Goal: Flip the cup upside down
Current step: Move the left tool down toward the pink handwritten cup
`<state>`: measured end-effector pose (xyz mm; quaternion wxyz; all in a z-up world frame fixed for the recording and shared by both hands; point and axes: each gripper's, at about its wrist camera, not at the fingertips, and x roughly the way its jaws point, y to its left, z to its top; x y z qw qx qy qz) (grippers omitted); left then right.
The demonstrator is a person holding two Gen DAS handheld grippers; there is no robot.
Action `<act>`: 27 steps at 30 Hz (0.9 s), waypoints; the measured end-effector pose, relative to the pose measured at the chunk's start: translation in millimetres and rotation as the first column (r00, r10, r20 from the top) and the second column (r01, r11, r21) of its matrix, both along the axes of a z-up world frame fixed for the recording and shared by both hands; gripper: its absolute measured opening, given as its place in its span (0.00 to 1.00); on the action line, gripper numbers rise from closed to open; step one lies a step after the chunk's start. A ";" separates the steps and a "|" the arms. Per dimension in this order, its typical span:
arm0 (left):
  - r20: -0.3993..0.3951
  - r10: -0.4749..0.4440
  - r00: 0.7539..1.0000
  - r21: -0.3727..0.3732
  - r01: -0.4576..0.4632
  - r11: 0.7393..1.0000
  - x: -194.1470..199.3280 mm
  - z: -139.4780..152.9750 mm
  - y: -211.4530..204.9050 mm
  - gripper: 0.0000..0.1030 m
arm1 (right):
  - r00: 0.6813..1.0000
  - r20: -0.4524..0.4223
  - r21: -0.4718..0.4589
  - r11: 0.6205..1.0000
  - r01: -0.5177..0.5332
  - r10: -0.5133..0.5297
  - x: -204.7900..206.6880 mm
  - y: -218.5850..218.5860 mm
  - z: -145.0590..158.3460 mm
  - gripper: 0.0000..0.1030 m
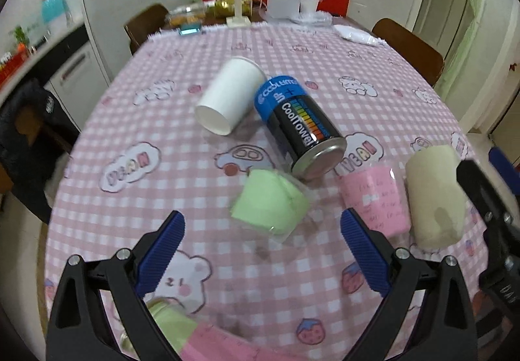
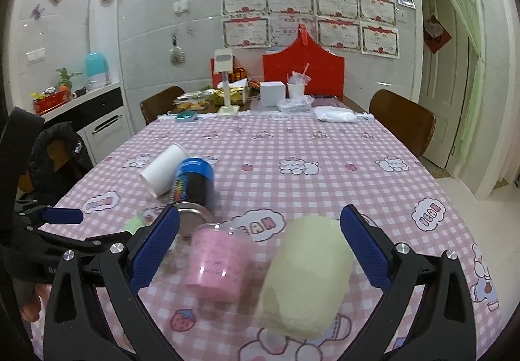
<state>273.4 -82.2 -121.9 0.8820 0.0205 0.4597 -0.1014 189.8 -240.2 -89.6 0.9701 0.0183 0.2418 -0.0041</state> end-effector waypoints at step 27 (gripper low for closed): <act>-0.034 -0.037 0.999 -0.006 0.037 0.999 4.9 6.8 -43.8 0.92 | 1.000 -0.023 0.054 0.998 0.017 -0.016 -1.8 -29.9 2.0 0.93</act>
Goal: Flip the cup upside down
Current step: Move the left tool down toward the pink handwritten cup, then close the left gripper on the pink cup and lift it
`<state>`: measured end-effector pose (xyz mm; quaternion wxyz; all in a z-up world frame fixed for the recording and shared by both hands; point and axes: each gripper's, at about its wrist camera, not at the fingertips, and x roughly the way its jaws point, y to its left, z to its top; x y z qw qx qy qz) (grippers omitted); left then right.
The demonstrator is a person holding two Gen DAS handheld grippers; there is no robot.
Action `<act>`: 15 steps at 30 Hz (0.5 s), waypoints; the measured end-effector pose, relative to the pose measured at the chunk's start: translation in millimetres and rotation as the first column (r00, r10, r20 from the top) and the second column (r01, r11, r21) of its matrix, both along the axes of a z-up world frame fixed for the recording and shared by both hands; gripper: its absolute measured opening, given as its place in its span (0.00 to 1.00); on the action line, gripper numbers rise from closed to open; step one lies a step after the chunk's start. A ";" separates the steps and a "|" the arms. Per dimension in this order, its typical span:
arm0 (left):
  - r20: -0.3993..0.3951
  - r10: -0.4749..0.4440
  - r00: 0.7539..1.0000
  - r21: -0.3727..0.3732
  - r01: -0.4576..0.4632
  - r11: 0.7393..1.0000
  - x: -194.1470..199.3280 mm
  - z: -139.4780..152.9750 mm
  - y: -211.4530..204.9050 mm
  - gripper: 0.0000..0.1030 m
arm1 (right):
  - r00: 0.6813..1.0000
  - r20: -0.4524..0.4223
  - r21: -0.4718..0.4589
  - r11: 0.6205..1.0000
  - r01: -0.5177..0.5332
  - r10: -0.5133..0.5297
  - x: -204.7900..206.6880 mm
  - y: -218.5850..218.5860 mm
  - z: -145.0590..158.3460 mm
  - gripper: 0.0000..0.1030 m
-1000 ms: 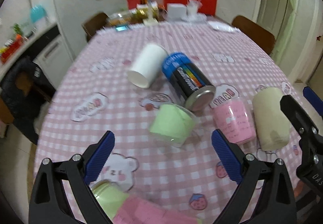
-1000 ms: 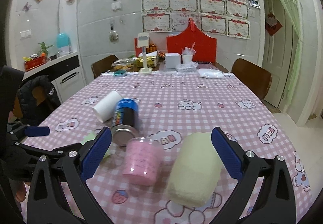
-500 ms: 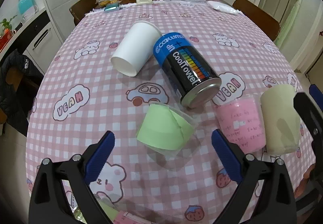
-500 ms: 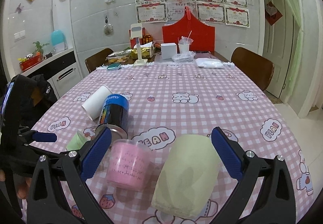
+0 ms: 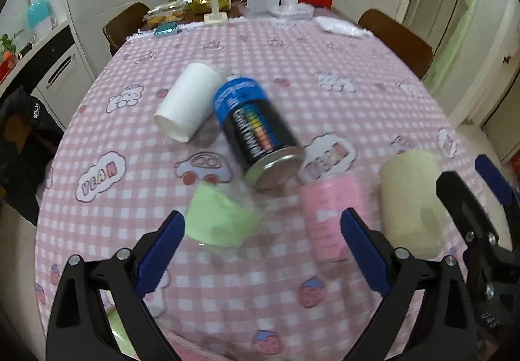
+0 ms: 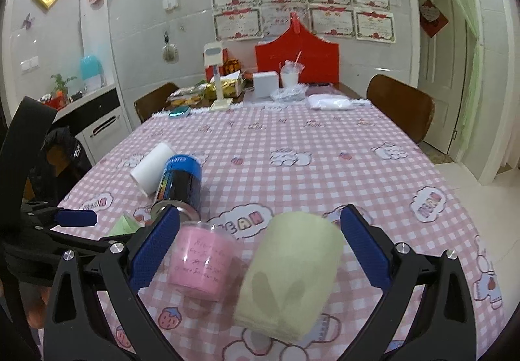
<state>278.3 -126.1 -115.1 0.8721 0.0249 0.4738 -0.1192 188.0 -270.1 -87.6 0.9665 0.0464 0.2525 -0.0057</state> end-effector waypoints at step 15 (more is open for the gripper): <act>-0.198 -0.036 0.979 -0.066 0.023 0.998 12.0 -53.2 -59.4 0.60 | 0.997 -0.059 0.010 0.998 0.058 -0.058 -12.7 -36.4 -16.6 0.92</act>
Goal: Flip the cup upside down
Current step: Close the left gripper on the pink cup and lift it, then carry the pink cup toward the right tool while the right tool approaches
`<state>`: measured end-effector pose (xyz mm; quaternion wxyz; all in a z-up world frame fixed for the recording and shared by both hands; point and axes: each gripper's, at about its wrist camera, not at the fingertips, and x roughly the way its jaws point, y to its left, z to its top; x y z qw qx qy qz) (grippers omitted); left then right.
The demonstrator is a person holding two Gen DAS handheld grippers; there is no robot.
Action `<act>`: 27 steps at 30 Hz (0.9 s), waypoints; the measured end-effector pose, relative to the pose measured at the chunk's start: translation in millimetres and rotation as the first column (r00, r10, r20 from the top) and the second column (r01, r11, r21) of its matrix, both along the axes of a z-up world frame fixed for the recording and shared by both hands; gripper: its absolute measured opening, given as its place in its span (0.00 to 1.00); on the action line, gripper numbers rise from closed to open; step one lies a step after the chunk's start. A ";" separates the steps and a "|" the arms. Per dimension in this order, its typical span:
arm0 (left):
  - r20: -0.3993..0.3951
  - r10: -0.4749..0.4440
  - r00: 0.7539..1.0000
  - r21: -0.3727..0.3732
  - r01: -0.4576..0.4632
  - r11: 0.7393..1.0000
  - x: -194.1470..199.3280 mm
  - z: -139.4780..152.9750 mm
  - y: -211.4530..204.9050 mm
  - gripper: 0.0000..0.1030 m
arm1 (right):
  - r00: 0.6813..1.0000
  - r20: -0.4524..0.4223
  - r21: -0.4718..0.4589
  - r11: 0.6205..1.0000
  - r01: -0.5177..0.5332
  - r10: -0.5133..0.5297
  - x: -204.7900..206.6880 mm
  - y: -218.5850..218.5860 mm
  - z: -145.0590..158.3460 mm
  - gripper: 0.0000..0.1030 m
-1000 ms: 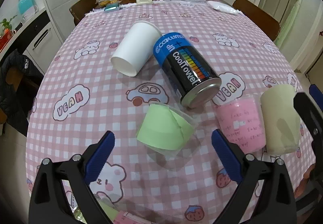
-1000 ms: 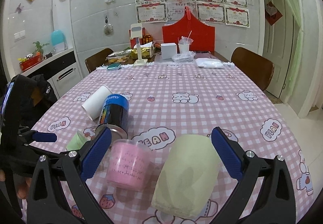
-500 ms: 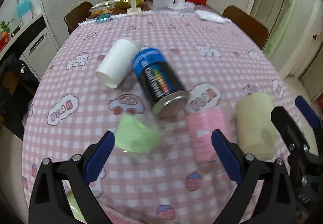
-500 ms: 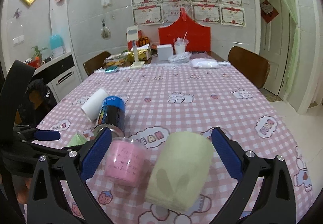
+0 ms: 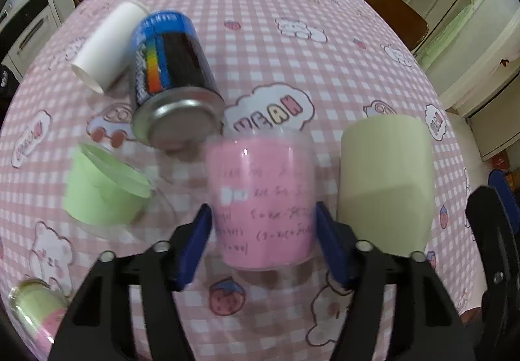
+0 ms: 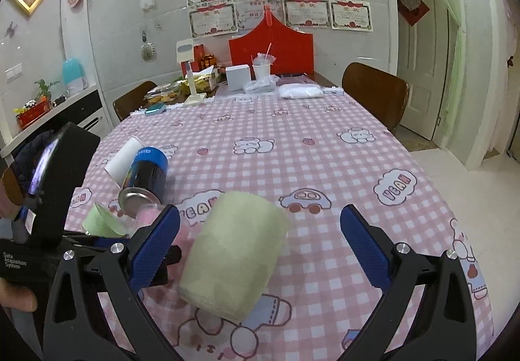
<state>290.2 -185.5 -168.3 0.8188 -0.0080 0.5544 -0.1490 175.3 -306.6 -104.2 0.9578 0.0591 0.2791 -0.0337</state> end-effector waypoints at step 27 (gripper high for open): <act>0.072 0.040 0.997 -0.086 -0.034 0.996 -150.5 9.8 29.0 0.59 | 0.983 -0.105 0.024 0.988 -0.152 0.153 -87.4 26.3 1.4 0.93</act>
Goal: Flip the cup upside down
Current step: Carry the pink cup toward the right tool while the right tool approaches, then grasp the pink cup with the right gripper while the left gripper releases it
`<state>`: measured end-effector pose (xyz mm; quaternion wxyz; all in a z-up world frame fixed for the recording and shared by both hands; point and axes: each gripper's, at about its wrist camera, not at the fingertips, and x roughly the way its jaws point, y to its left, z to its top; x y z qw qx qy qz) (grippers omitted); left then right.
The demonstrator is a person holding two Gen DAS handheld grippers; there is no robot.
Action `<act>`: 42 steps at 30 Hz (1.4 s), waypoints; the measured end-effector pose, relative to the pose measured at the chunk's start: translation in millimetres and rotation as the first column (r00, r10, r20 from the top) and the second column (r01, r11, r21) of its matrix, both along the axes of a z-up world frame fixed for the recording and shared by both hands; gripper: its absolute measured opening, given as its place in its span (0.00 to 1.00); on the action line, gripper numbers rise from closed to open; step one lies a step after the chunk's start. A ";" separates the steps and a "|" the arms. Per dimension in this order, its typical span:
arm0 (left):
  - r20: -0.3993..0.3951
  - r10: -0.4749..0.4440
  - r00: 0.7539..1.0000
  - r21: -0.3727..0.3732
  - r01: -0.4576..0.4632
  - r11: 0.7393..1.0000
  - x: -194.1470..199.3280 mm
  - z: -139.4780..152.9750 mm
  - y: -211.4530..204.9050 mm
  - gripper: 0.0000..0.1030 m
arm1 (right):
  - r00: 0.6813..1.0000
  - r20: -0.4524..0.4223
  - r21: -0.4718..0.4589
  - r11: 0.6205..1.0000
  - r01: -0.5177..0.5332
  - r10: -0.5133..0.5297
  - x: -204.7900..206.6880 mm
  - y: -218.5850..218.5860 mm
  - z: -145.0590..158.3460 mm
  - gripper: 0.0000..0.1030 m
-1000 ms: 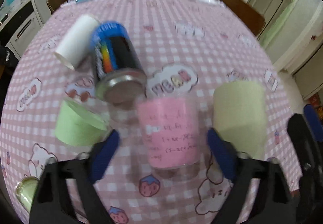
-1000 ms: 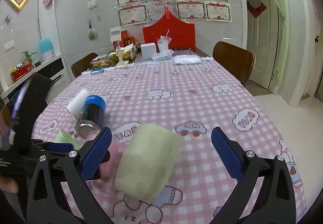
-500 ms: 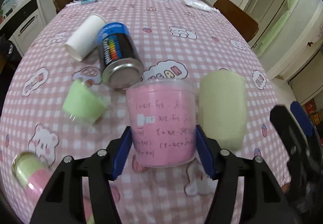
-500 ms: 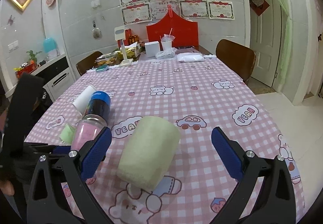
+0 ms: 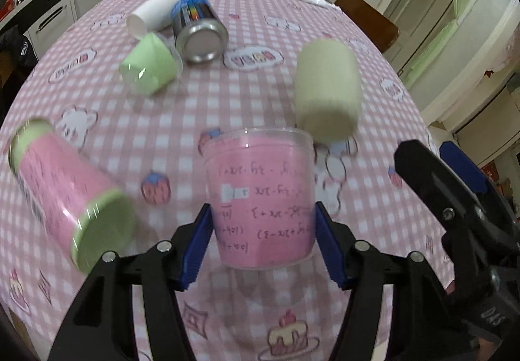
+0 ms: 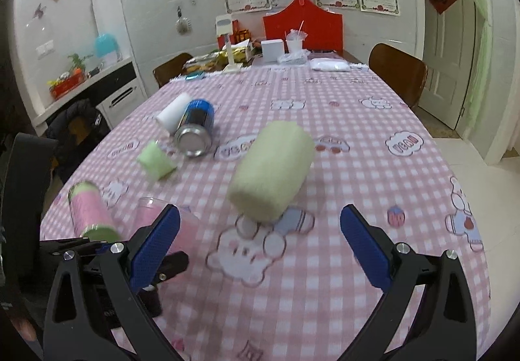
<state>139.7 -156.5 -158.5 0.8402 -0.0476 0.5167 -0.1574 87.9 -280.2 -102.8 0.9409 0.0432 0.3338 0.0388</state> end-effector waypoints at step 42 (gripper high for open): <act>0.271 0.042 0.962 0.174 -0.092 0.980 -26.6 47.8 104.1 0.72 | 0.989 -0.138 0.070 0.996 -0.048 0.057 2.8 64.1 -8.3 0.93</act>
